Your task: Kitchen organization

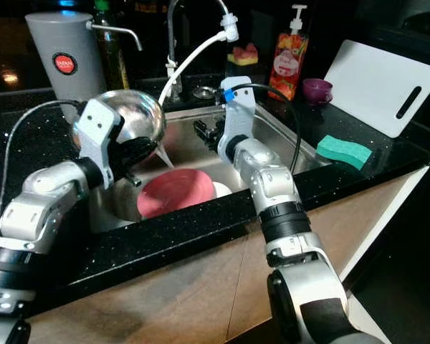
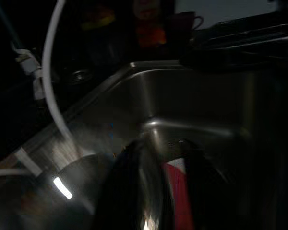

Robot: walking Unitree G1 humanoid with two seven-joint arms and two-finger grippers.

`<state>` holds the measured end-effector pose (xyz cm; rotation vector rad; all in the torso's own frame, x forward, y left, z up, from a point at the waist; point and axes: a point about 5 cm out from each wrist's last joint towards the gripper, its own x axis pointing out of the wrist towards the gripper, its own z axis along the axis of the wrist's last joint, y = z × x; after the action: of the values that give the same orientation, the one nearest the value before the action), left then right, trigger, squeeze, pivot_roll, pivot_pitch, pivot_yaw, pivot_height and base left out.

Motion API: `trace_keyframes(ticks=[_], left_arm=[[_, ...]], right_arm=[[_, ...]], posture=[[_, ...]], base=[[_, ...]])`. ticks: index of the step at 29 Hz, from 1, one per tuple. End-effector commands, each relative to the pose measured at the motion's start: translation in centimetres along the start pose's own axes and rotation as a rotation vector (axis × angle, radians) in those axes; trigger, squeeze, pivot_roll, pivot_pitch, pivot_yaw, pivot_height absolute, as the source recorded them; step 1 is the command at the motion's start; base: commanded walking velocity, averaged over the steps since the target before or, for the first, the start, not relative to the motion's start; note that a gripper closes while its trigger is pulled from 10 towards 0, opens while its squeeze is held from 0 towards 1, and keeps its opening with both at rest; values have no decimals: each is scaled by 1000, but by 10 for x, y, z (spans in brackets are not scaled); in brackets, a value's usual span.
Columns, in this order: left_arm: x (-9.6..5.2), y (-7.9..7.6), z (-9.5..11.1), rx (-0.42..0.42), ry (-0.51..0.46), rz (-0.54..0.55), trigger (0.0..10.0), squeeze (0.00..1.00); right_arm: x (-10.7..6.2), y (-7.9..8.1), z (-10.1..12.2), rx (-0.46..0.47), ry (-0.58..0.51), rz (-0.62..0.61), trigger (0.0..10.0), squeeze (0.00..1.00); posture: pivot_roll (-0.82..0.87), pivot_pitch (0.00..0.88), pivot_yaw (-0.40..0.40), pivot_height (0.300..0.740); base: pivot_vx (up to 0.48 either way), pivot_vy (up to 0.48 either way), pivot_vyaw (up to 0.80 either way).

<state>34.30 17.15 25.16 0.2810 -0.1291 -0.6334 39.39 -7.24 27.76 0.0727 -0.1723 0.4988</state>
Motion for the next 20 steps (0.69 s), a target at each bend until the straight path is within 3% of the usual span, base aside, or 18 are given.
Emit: trace_keyframes(ticks=[1, 5, 6, 13, 14, 20], left_arm=[[-2, -4, -3, -4, 19, -31, 10000, 1000], [-3, -8, -7, 16, 48, -49, 10000, 1000], [-4, -8, -9, 24, 55, -46, 10000, 0], [-6, 17, 6, 96, -21, 206, 10000, 0], [-8, 24, 9, 51, -40, 287, 10000, 0], [-19, 35, 19, -36, -110, 475, 10000, 0]], right_arm=[[1, -1, 0, -7, -5, -3, 10000, 0], [1, 0, 0, -8, -3, -1, 10000, 0], [1, 0, -1, -8, -2, -1, 10000, 0], [0, -2, 3, 9, -32, -9, 10000, 0], [0, -2, 7, 37, -67, -9, 10000, 0], [-6, -5, 18, 93, -179, -51, 10000, 0]], posture=[[4, 53, -50, 740], [7, 52, -50, 740], [7, 52, -50, 740], [6, 51, -46, 740], [6, 52, -46, 740], [4, 59, -50, 740]], base=[[0, 0, 0], [0, 0, 0], [0, 0, 0], [0, 0, 0], [0, 0, 0], [0, 0, 0]])
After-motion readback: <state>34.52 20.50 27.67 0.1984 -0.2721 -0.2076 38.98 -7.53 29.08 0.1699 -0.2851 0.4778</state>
